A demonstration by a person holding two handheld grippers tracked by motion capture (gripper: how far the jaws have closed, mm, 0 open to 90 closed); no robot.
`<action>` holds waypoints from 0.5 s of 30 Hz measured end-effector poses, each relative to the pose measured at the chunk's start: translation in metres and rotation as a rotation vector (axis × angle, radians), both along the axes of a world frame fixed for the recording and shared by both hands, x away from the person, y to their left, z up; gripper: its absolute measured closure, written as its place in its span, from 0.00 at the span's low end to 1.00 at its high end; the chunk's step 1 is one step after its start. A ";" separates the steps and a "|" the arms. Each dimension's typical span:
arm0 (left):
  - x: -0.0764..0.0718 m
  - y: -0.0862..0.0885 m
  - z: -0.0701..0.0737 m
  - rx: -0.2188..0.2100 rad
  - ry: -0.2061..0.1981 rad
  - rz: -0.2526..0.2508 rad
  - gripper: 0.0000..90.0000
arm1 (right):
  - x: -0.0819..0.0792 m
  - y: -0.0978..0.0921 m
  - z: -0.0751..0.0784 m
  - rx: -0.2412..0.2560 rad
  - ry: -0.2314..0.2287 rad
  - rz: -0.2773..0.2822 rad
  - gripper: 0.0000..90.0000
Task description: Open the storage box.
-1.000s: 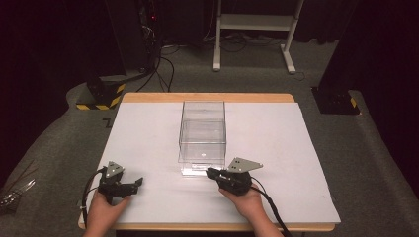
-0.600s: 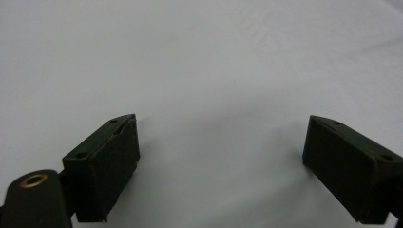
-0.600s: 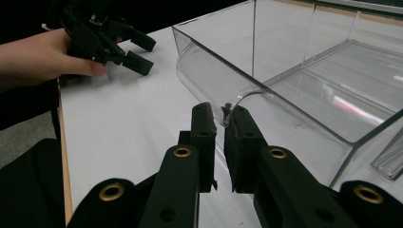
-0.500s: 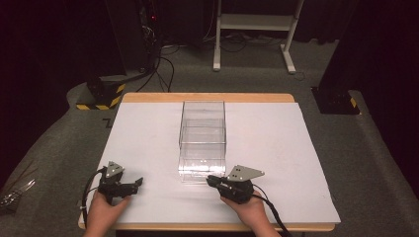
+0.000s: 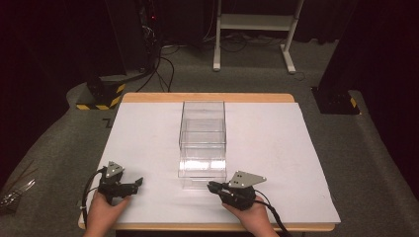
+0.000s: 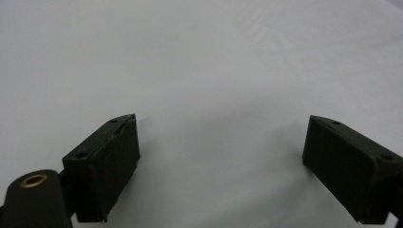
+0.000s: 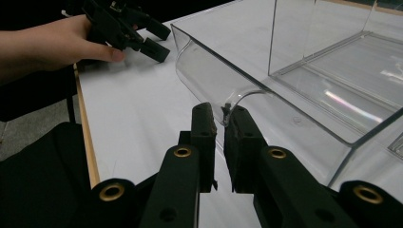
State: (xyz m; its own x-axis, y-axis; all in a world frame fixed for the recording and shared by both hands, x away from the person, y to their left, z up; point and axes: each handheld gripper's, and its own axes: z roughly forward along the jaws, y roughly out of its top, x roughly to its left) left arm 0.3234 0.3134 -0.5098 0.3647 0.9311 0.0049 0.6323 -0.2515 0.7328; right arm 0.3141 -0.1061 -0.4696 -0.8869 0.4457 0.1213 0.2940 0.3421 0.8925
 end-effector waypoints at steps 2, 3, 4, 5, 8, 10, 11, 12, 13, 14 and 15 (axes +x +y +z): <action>0.000 0.000 0.000 0.000 0.000 0.000 0.13 | -0.002 -0.001 0.000 0.001 -0.003 0.004 0.92; 0.000 0.000 0.000 0.000 0.000 0.000 0.13 | -0.003 -0.001 0.000 0.001 -0.005 0.007 0.92; 0.000 0.000 0.000 0.000 0.000 0.000 0.13 | -0.005 -0.001 -0.001 0.001 -0.012 0.007 0.92; 0.000 0.000 0.000 0.000 0.000 0.000 0.13 | -0.006 -0.001 -0.001 0.001 -0.015 0.008 0.92; 0.000 0.000 0.000 -0.001 0.000 0.000 0.13 | -0.009 -0.001 -0.004 0.011 -0.015 0.012 0.93; 0.000 0.000 0.000 -0.001 0.000 0.000 0.13 | -0.011 -0.001 -0.003 0.003 -0.025 0.016 0.93; 0.000 0.000 0.000 -0.001 0.000 0.000 0.13 | -0.012 -0.001 -0.003 0.003 -0.026 0.020 0.93; 0.000 0.000 0.000 -0.001 0.000 0.000 0.13 | -0.012 -0.001 -0.004 0.005 -0.030 0.022 0.93; 0.000 0.000 0.000 -0.001 0.000 0.000 0.13 | -0.013 -0.001 -0.004 0.004 -0.029 0.021 0.93; 0.000 0.000 0.000 -0.001 0.000 0.000 0.13 | -0.013 -0.001 -0.004 0.002 -0.030 0.023 0.93; 0.000 0.000 0.000 -0.001 0.000 0.001 0.13 | -0.014 -0.002 -0.003 -0.002 -0.035 0.027 0.93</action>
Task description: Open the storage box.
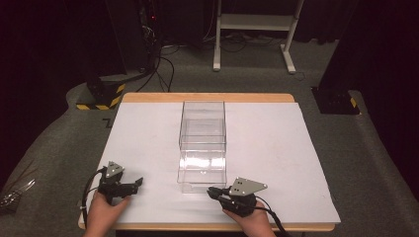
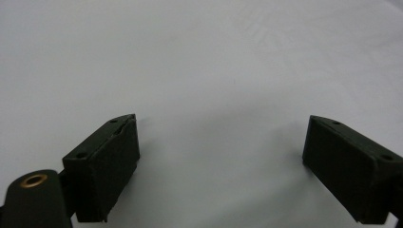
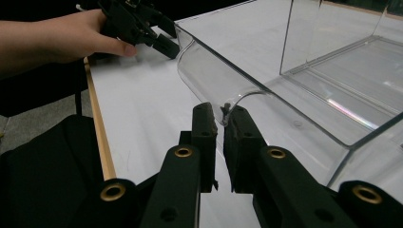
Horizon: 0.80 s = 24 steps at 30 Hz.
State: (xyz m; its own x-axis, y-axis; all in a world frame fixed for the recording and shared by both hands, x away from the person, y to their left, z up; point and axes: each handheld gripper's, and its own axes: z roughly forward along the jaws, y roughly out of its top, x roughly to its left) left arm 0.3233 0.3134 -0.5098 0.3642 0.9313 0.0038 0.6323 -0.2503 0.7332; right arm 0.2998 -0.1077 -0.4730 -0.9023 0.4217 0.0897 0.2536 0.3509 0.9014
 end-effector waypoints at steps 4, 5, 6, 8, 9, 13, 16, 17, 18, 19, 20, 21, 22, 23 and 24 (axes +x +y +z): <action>0.000 0.000 0.000 0.003 -0.001 -0.001 0.13 | -0.002 -0.001 0.001 -0.007 -0.004 0.003 0.93; 0.000 0.000 0.000 0.001 0.000 0.000 0.13 | -0.003 -0.001 0.001 -0.008 -0.005 0.005 0.93; 0.000 0.000 0.000 0.001 0.000 -0.001 0.13 | -0.003 -0.002 0.001 -0.013 -0.009 0.004 0.93; 0.000 0.000 0.000 0.001 0.000 -0.001 0.13 | -0.004 -0.002 0.001 -0.014 -0.010 0.006 0.93; 0.000 0.000 0.000 0.001 0.000 -0.001 0.13 | -0.004 -0.002 0.001 -0.016 -0.012 0.006 0.93; 0.000 0.000 0.000 0.004 -0.001 -0.002 0.13 | -0.004 -0.004 0.001 -0.013 -0.008 0.009 0.93; 0.000 0.000 0.000 0.004 -0.001 -0.002 0.13 | -0.005 -0.004 0.000 -0.012 -0.008 0.008 0.92; 0.000 0.000 0.000 0.003 -0.001 -0.001 0.13 | -0.005 -0.004 0.000 -0.012 -0.008 0.008 0.92; 0.000 0.000 0.000 0.004 -0.001 -0.001 0.13 | -0.005 -0.005 0.000 -0.009 -0.004 0.006 0.92; 0.000 0.000 0.000 0.004 -0.001 -0.002 0.13 | -0.005 -0.005 0.000 -0.009 -0.004 0.006 0.92; 0.000 0.000 0.000 0.004 -0.001 -0.002 0.13 | -0.005 -0.006 0.000 -0.008 -0.006 0.005 0.91; 0.000 0.000 0.000 0.004 -0.001 -0.002 0.13 | -0.005 -0.006 0.000 -0.008 -0.006 0.005 0.91; 0.000 0.000 0.000 0.004 -0.001 -0.001 0.13 | -0.005 -0.009 0.001 0.000 -0.006 0.000 0.89; 0.000 0.000 0.000 0.001 -0.001 -0.001 0.13 | -0.005 -0.009 0.001 0.000 -0.006 0.000 0.89; 0.000 0.000 0.000 0.002 0.000 -0.001 0.13 | -0.004 -0.012 0.003 0.013 -0.008 -0.011 0.88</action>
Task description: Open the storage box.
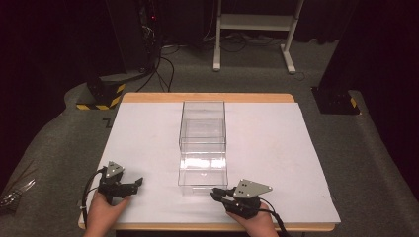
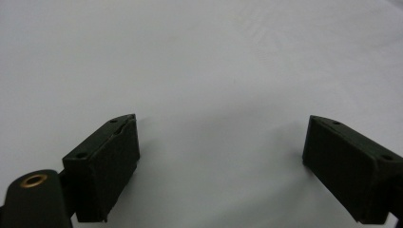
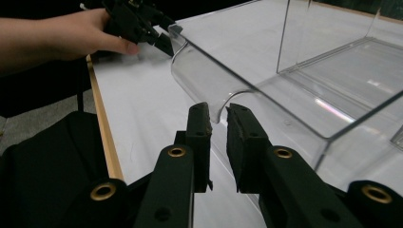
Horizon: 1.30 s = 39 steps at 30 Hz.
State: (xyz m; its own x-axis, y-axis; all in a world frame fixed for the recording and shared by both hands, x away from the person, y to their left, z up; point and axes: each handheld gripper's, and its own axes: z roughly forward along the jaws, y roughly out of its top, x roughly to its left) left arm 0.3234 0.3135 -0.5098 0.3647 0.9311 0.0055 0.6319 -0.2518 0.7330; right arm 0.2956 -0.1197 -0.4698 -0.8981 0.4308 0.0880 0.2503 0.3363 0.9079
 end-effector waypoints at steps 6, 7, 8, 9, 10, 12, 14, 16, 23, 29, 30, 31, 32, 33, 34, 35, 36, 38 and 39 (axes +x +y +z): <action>0.000 0.000 0.000 0.000 0.000 0.000 0.13 | 0.000 -0.008 0.006 0.040 -0.016 -0.010 0.88; 0.000 0.000 0.000 0.002 0.000 -0.001 0.13 | 0.000 -0.009 0.007 0.046 -0.022 -0.014 0.88; 0.000 0.000 0.000 -0.001 0.001 0.000 0.13 | 0.000 -0.010 0.009 0.056 -0.029 -0.016 0.88; 0.000 0.000 0.000 -0.001 0.001 0.000 0.13 | -0.001 -0.011 0.010 0.060 -0.035 -0.020 0.88; 0.000 0.000 0.000 -0.001 0.001 0.000 0.13 | 0.000 -0.012 0.011 0.071 -0.041 -0.025 0.88; 0.000 0.000 0.000 -0.001 0.001 0.000 0.13 | 0.000 -0.013 0.015 0.087 -0.050 -0.032 0.87; 0.000 0.000 0.000 -0.001 0.001 0.000 0.13 | 0.000 -0.013 0.016 0.090 -0.057 -0.034 0.87; 0.000 0.000 0.000 -0.001 0.001 0.000 0.13 | 0.001 -0.013 0.018 0.092 -0.077 -0.049 0.86; 0.000 0.000 0.000 -0.001 0.000 0.000 0.13 | 0.007 -0.017 0.020 0.081 -0.106 -0.109 0.81; 0.000 0.000 0.000 -0.002 0.001 0.000 0.13 | 0.014 -0.027 0.019 0.075 -0.122 -0.189 0.77; 0.000 0.000 0.000 -0.001 0.001 0.000 0.13 | 0.015 -0.029 0.019 0.072 -0.124 -0.202 0.77; 0.000 0.000 0.000 -0.001 0.001 0.000 0.13 | 0.016 -0.031 0.019 0.073 -0.122 -0.214 0.76; 0.000 0.000 0.000 -0.002 0.000 0.000 0.13 | 0.019 -0.036 0.018 0.069 -0.123 -0.239 0.74; 0.000 0.000 0.000 -0.002 0.000 0.000 0.13 | 0.019 -0.036 0.018 0.069 -0.123 -0.239 0.74; 0.000 0.000 0.000 -0.001 0.000 0.000 0.13 | 0.020 -0.038 0.018 0.067 -0.122 -0.250 0.74; 0.000 0.000 0.000 -0.001 0.001 0.000 0.13 | 0.021 -0.040 0.017 0.063 -0.121 -0.263 0.73; 0.000 0.000 0.000 -0.001 0.001 0.000 0.13 | 0.024 -0.047 0.017 0.060 -0.120 -0.290 0.72; 0.000 0.000 0.000 -0.001 0.000 0.000 0.13 | 0.027 -0.054 0.016 0.061 -0.113 -0.313 0.70; 0.000 0.000 0.000 -0.001 0.001 0.000 0.13 | 0.027 -0.054 0.016 0.061 -0.113 -0.313 0.70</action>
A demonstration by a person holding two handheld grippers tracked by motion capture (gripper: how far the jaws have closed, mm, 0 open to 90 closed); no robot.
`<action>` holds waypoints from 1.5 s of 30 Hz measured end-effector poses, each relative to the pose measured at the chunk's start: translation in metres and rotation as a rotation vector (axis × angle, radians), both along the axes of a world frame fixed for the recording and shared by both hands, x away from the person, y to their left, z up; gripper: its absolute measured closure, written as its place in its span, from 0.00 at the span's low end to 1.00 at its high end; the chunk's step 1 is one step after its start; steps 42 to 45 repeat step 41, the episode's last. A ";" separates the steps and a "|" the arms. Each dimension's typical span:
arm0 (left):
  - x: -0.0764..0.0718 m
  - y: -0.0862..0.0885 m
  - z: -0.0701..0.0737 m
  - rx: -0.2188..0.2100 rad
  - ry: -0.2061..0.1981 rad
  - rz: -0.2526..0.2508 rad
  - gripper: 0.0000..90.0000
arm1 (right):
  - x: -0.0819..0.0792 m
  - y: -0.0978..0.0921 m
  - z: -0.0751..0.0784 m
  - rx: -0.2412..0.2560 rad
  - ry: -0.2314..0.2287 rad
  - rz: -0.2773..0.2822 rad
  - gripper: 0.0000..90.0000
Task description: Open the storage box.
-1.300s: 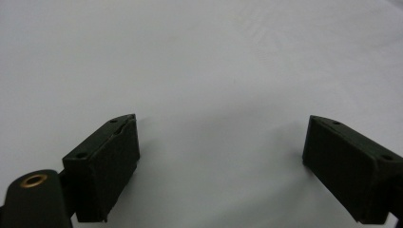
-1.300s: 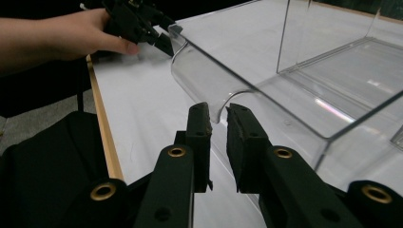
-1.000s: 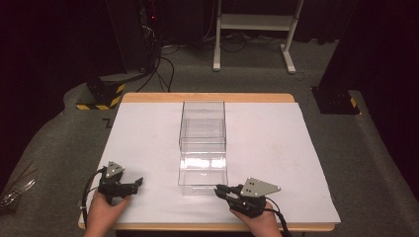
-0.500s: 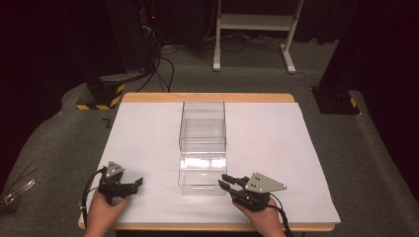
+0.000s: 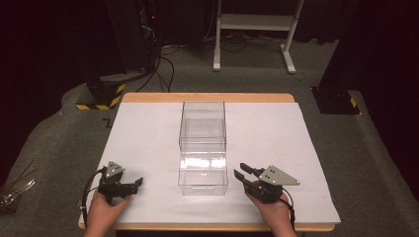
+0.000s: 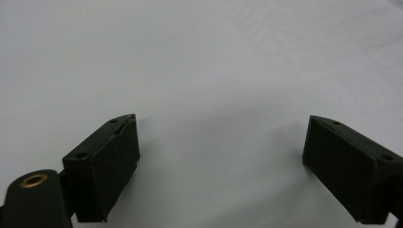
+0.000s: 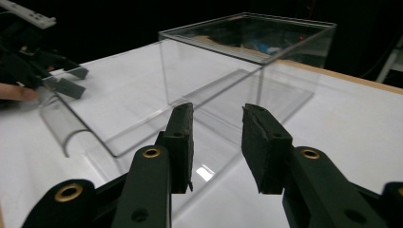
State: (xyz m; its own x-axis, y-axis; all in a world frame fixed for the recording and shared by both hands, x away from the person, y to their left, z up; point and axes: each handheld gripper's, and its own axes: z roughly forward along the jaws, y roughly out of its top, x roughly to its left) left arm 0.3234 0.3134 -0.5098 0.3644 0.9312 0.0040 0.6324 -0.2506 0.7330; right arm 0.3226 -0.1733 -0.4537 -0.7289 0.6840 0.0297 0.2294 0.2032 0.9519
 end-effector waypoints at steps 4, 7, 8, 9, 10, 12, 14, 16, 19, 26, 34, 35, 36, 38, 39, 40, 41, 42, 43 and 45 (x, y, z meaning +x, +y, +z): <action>0.000 0.000 0.000 0.000 0.000 0.000 0.13 | 0.007 -0.016 -0.002 0.006 0.019 -0.057 0.70; 0.000 0.000 0.000 0.000 0.000 0.000 0.13 | 0.011 -0.028 -0.002 0.012 0.018 -0.100 0.70; 0.000 0.000 0.000 0.000 0.000 0.000 0.13 | 0.011 -0.031 -0.002 0.010 0.019 -0.112 0.70; 0.000 0.000 0.000 0.000 0.000 0.000 0.13 | 0.012 -0.034 -0.002 0.007 0.017 -0.125 0.70; 0.000 0.000 0.000 0.000 0.000 0.000 0.13 | 0.012 -0.039 -0.002 0.001 0.016 -0.141 0.70; 0.000 0.000 0.000 -0.001 0.000 0.000 0.13 | 0.013 -0.045 -0.002 0.000 0.013 -0.161 0.70; 0.000 0.000 0.000 -0.001 0.000 0.000 0.13 | 0.014 -0.051 -0.001 -0.002 0.010 -0.186 0.71; 0.000 0.000 0.000 0.000 0.000 0.000 0.13 | 0.014 -0.058 -0.001 -0.003 0.008 -0.206 0.71; 0.000 0.000 0.000 -0.001 0.001 0.000 0.13 | 0.015 -0.063 -0.002 -0.005 0.006 -0.228 0.71; 0.000 0.000 0.000 -0.001 0.001 0.000 0.13 | 0.020 -0.068 -0.009 -0.078 0.018 -0.279 0.70; 0.000 0.000 0.000 -0.002 0.001 0.000 0.13 | 0.031 -0.067 -0.028 -0.162 0.111 -0.313 0.63; 0.000 0.000 0.000 -0.001 0.001 0.000 0.13 | 0.033 -0.064 -0.032 -0.183 0.134 -0.311 0.61; 0.000 0.000 0.000 -0.001 0.000 0.000 0.13 | 0.033 -0.064 -0.032 -0.183 0.134 -0.311 0.61; 0.000 0.000 0.000 -0.001 0.000 0.000 0.13 | 0.035 -0.061 -0.037 -0.214 0.149 -0.310 0.59; 0.000 0.000 0.000 -0.001 0.000 0.000 0.13 | 0.036 -0.060 -0.039 -0.225 0.156 -0.309 0.59; 0.000 0.000 0.000 -0.001 0.001 0.000 0.13 | 0.037 -0.060 -0.041 -0.237 0.161 -0.307 0.59; 0.000 0.000 0.000 -0.002 0.001 0.000 0.13 | 0.038 -0.059 -0.043 -0.248 0.169 -0.312 0.59; 0.000 0.000 0.000 -0.002 0.001 0.000 0.13 | 0.038 -0.059 -0.043 -0.248 0.169 -0.312 0.59; 0.000 0.000 0.000 -0.002 0.001 0.000 0.13 | 0.038 -0.059 -0.043 -0.248 0.169 -0.312 0.59; 0.000 0.000 0.000 -0.002 0.001 0.000 0.13 | 0.038 -0.059 -0.043 -0.248 0.169 -0.312 0.59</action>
